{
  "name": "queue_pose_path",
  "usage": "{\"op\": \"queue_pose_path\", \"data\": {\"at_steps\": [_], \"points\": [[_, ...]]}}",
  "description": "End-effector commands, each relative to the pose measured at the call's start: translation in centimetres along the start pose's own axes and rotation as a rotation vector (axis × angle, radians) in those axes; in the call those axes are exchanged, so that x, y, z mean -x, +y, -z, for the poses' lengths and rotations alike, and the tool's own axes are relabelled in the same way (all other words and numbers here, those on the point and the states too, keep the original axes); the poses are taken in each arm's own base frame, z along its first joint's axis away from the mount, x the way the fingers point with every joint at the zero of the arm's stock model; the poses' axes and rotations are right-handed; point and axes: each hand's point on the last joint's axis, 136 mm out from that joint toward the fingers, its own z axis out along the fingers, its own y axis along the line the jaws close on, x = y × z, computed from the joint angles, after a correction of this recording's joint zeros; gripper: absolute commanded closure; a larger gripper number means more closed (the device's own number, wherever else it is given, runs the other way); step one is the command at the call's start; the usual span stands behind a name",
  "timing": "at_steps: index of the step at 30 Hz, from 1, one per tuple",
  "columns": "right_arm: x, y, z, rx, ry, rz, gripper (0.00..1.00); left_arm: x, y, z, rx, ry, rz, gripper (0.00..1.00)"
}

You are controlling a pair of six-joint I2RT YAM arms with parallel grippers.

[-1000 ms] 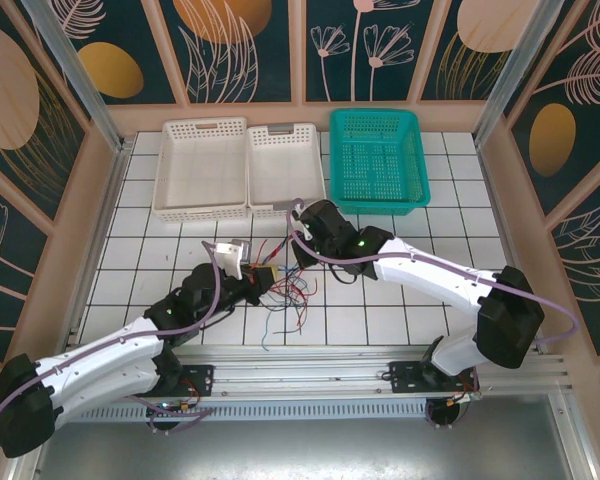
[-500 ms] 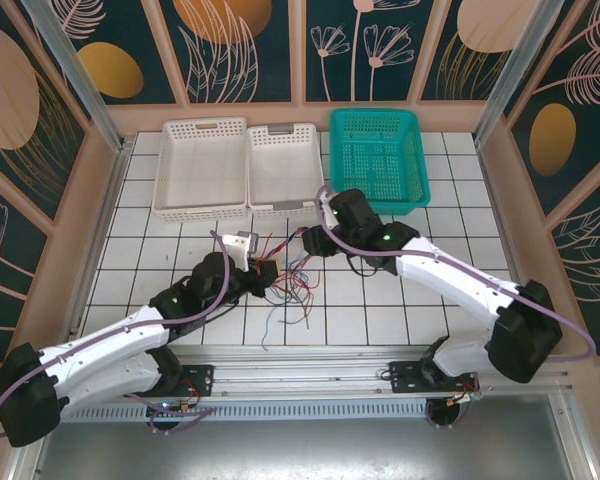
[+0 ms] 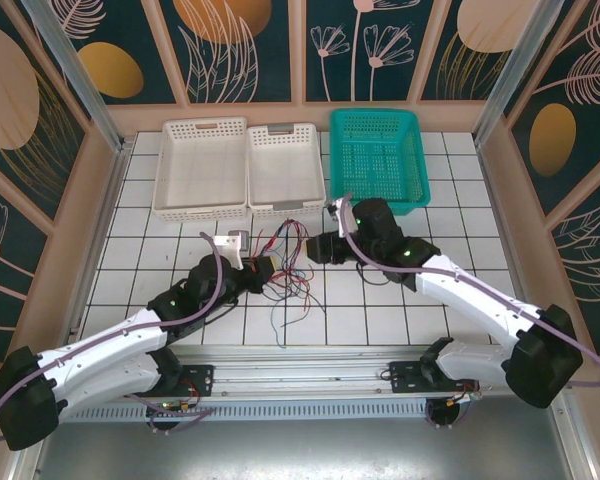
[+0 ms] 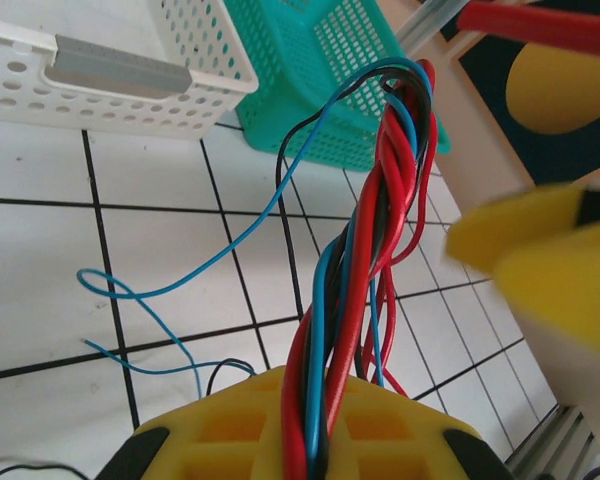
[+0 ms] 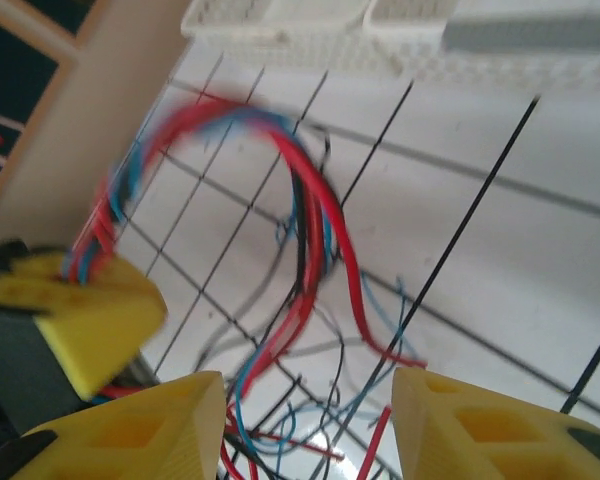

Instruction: Untangle the cables

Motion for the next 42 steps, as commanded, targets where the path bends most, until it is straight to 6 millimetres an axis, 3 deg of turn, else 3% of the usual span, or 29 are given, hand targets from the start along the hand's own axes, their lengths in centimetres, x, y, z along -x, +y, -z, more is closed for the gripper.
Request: {"op": "queue_pose_path", "data": {"at_steps": [1,9,15,19,22,27,30,38,42], "points": [[-1.4,1.6,-1.5,0.103,0.031,-0.043,0.58,1.9,-1.1,0.3,-0.043,-0.086,0.041,1.0],[-0.6,2.8,-2.5,0.164,-0.029,-0.064,0.58,1.7,-1.1,-0.4,-0.049,-0.085,0.055,1.0],[0.1,2.8,-3.2,0.172,-0.06,-0.071,0.65,1.7,-0.9,-0.7,-0.041,-0.085,0.05,1.0],[0.1,1.7,-3.7,0.117,-0.059,-0.076,0.8,1.8,-0.8,-0.7,-0.03,-0.089,0.041,1.0],[0.5,-0.1,-3.5,0.004,-0.072,-0.071,1.0,2.0,-0.7,-0.5,-0.011,-0.089,0.017,1.0],[2.4,-6.2,-0.6,-0.396,-0.165,-0.071,1.0,1.9,0.1,-0.4,0.075,-0.044,-0.071,1.0],[3.2,-8.7,1.5,-0.582,-0.202,-0.056,1.0,1.5,0.8,-0.3,0.129,-0.004,-0.124,1.0],[5.3,-11.7,6.4,-0.736,-0.313,-0.131,1.0,1.9,1.3,-0.3,0.228,0.069,-0.241,1.0],[6.8,-13.4,10.5,-0.744,-0.416,-0.228,1.0,2.3,1.0,-1.0,0.276,0.125,-0.323,1.0]]}}
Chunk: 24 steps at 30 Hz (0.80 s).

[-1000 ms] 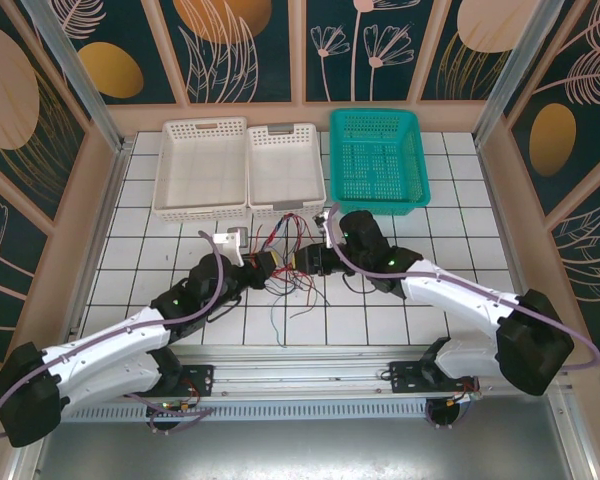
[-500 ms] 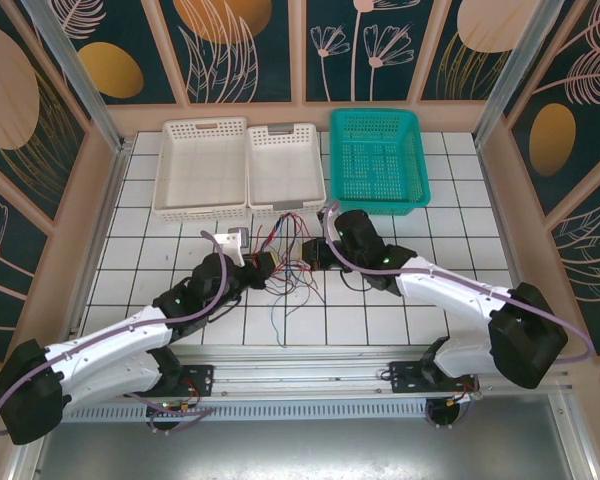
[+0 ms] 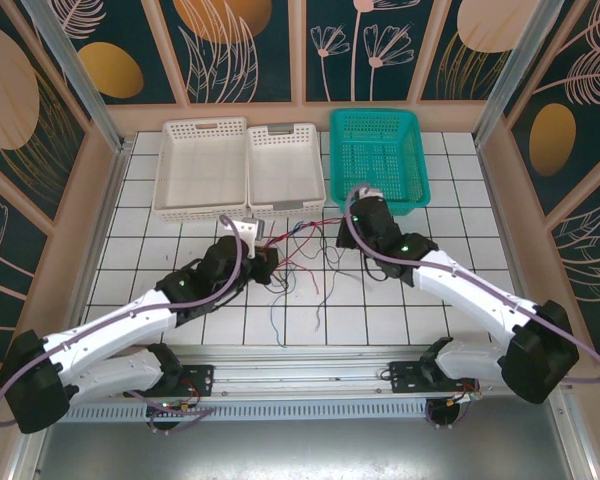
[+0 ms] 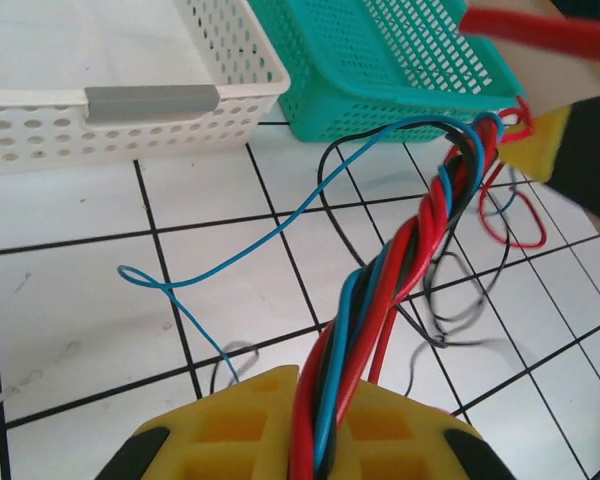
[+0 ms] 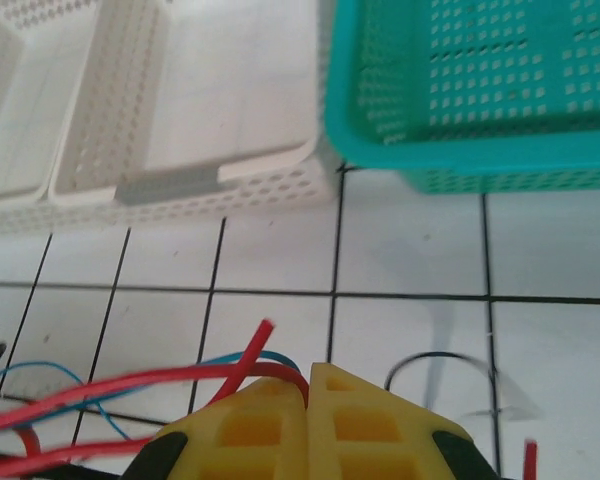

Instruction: Untangle the cables

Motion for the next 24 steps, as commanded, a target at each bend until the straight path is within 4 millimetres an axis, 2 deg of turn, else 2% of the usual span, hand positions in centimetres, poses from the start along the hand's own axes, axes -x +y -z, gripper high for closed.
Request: {"op": "queue_pose_path", "data": {"at_steps": [1,2,5,9,12,16,19,22,24], "points": [[3.8,-5.6,2.9,-0.152,-0.13,-0.115,1.0,0.6,1.7,0.2,0.126,0.04,-0.103,1.0],[4.4,-6.2,3.4,-0.149,-0.149,-0.138,1.0,0.7,1.5,0.1,0.126,0.045,-0.114,1.0],[4.9,-6.4,4.0,-0.105,-0.156,-0.149,1.0,1.5,0.9,-0.2,0.121,0.044,-0.139,1.0],[4.4,-3.2,4.4,0.098,-0.116,-0.108,0.99,2.6,-0.1,-0.7,0.102,0.027,-0.136,1.0],[3.6,-0.5,5.4,0.272,-0.088,-0.084,0.82,3.4,-1.1,-1.0,0.065,-0.002,-0.114,1.0],[3.1,1.6,7.2,0.419,-0.086,-0.061,0.63,4.9,-2.3,-1.1,0.019,-0.058,-0.09,1.0],[2.7,3.0,8.5,0.524,-0.087,-0.055,0.54,5.6,-3.4,-1.2,-0.029,-0.076,-0.083,1.0],[1.3,4.5,9.3,0.652,-0.053,-0.044,0.49,5.3,-3.8,-1.5,-0.052,-0.064,-0.08,1.0],[0.2,4.2,8.3,0.649,-0.019,-0.069,0.49,4.9,-4.0,-1.6,-0.07,-0.057,-0.076,1.0]]}}
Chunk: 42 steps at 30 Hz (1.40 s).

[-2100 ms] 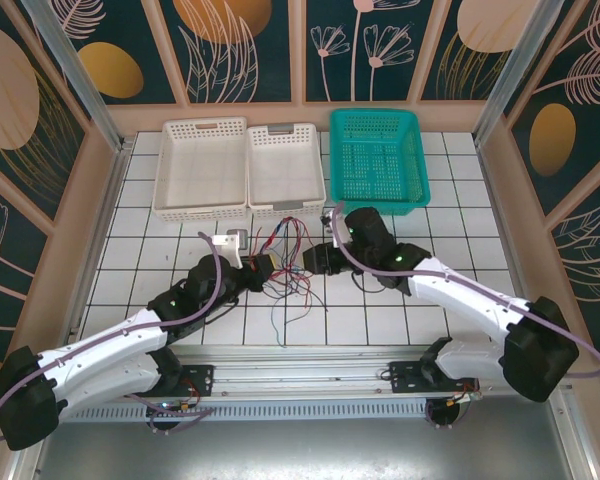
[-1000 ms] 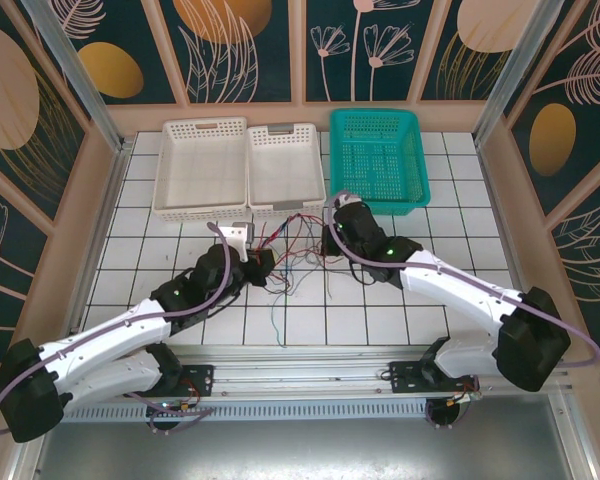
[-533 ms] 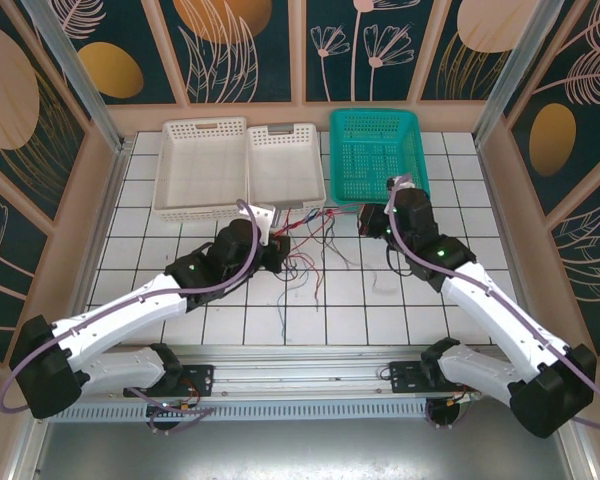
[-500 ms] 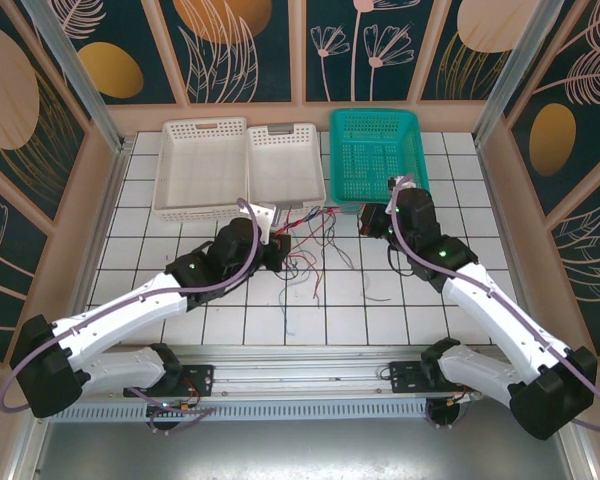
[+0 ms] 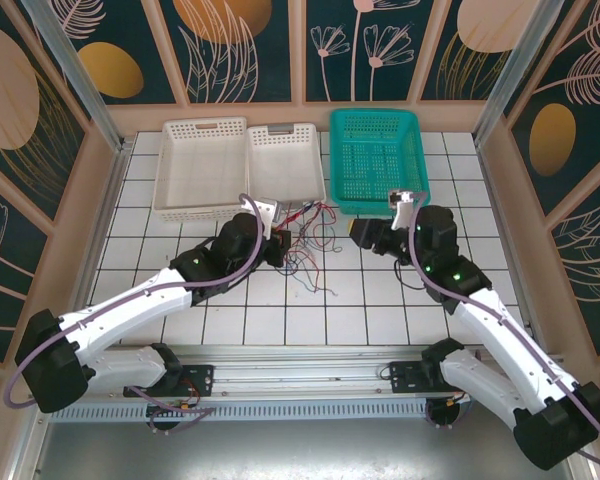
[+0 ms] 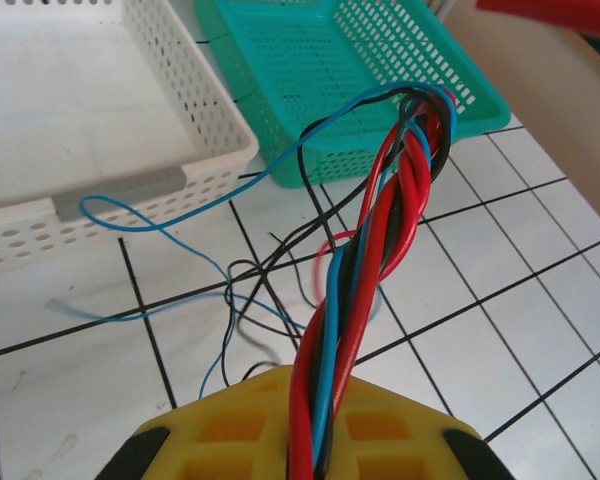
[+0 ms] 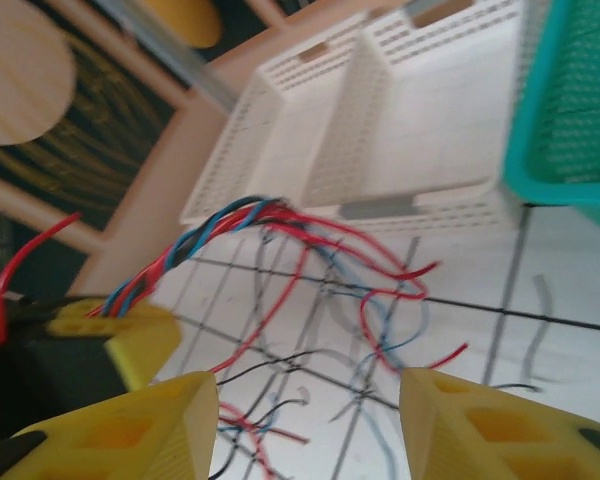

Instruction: Untangle the cables

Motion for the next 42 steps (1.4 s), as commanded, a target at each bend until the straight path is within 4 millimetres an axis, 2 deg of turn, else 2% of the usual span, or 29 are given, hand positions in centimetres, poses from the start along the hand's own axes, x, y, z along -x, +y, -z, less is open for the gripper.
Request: {"op": "queue_pose_path", "data": {"at_steps": [1,3,6,10,14,21,28,31,36,42], "points": [[-1.8,0.7,-0.7,0.101,0.047,-0.034,0.49,1.4,-1.6,0.1,-0.08,-0.043,0.024,1.0],[-3.2,-1.4,-1.7,0.034,0.076,-0.076,0.51,0.9,-2.3,0.4,-0.134,-0.037,0.024,1.0],[-4.3,-2.5,-2.4,0.016,0.093,-0.104,0.54,0.3,-3.1,1.0,-0.198,-0.023,0.015,1.0],[-3.5,-2.5,-2.4,0.01,0.053,-0.091,0.54,-0.9,-3.6,1.2,-0.241,0.02,-0.006,1.0],[-2.7,-2.6,-2.5,-0.009,0.026,-0.061,0.55,-1.9,-3.1,1.1,-0.233,0.042,-0.006,1.0],[-2.9,-3.1,-3.5,-0.03,0.034,-0.026,0.57,-3.2,-3.6,0.8,-0.27,0.087,-0.009,1.0],[-3.8,-1.5,-4.2,-0.01,0.042,0.073,0.57,-3.6,-4.2,0.7,-0.302,0.118,-0.035,1.0],[-4.1,-1.5,-4.6,-0.025,0.04,0.101,0.57,-4.2,-4.8,0.6,-0.339,0.149,-0.048,1.0],[-4.1,-2.5,-5.2,-0.1,0.045,0.137,0.68,-5.1,-5.0,0.6,-0.359,0.19,-0.067,1.0],[-3.1,-3.3,-4.3,-0.179,0.008,0.152,0.86,-5.5,-4.4,0.9,-0.332,0.199,-0.082,1.0]]}}
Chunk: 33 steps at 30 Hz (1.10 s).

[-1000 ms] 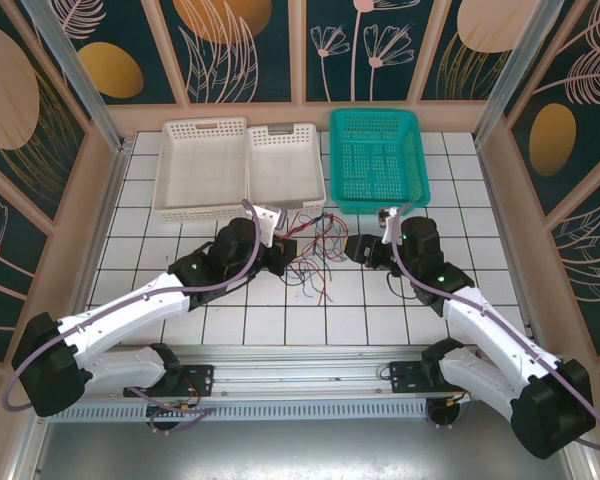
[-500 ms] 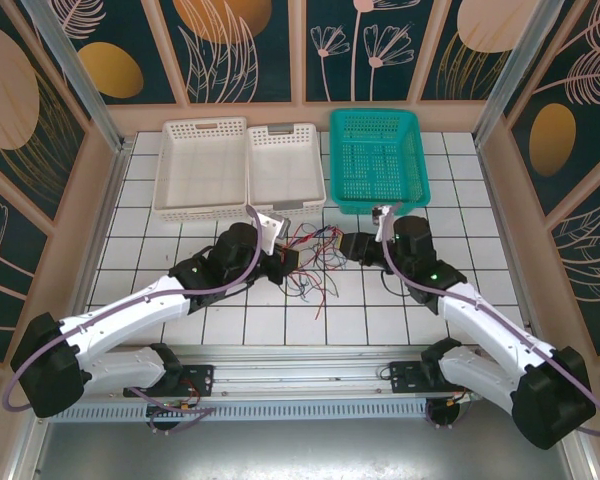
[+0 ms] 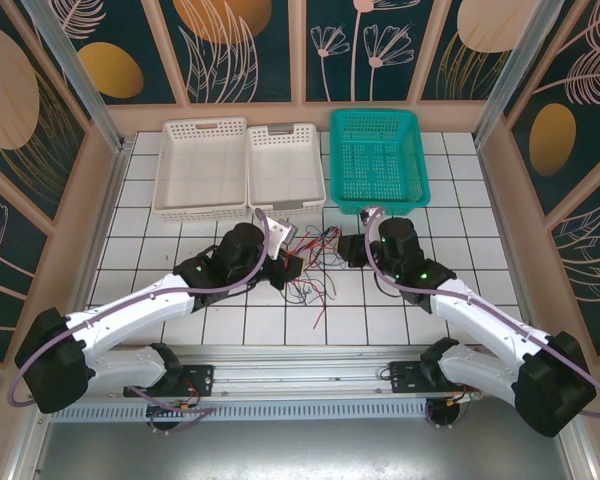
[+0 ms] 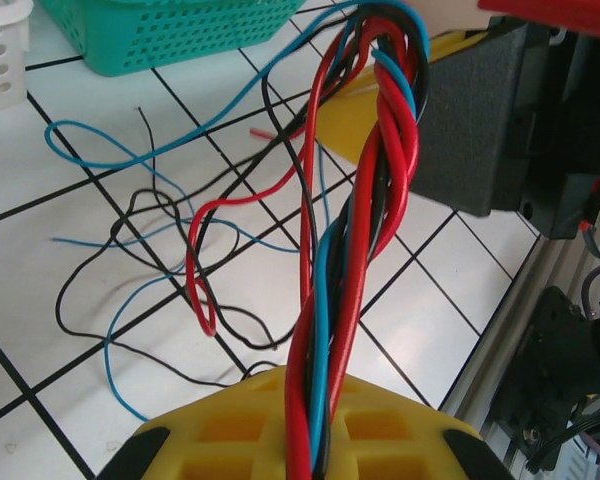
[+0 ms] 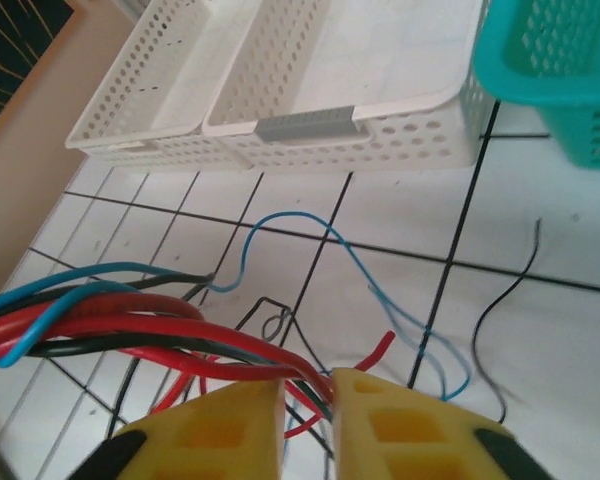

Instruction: Untangle the cables

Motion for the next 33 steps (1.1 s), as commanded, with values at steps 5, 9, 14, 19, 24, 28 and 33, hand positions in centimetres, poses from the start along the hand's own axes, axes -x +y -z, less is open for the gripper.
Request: {"op": "queue_pose_path", "data": {"at_steps": [5,9,14,19,24,28,33], "points": [[4.0,-2.1,2.3,-0.208,-0.137,-0.01,1.0,-0.2,-0.1,0.2,0.005,0.036,-0.027,1.0],[4.6,-3.5,3.1,-0.298,-0.158,-0.032,1.0,-0.3,0.4,0.2,0.031,0.041,-0.022,1.0],[5.2,-3.4,4.1,-0.31,-0.178,-0.03,1.0,-0.2,0.5,0.3,0.037,0.034,-0.02,1.0],[6.3,-2.6,5.7,-0.244,-0.211,-0.058,1.0,-0.9,1.4,-0.2,0.078,0.069,-0.015,1.0],[6.0,1.3,5.3,-0.024,-0.151,-0.037,1.0,-1.3,1.1,-0.9,0.052,0.088,-0.005,1.0],[5.4,3.0,5.3,0.07,-0.107,-0.037,0.89,-1.2,0.6,-1.3,0.02,0.084,0.012,1.0],[2.9,7.2,5.1,0.329,0.016,-0.059,0.57,0.2,0.4,-0.9,0.014,0.005,0.04,1.0]]}}
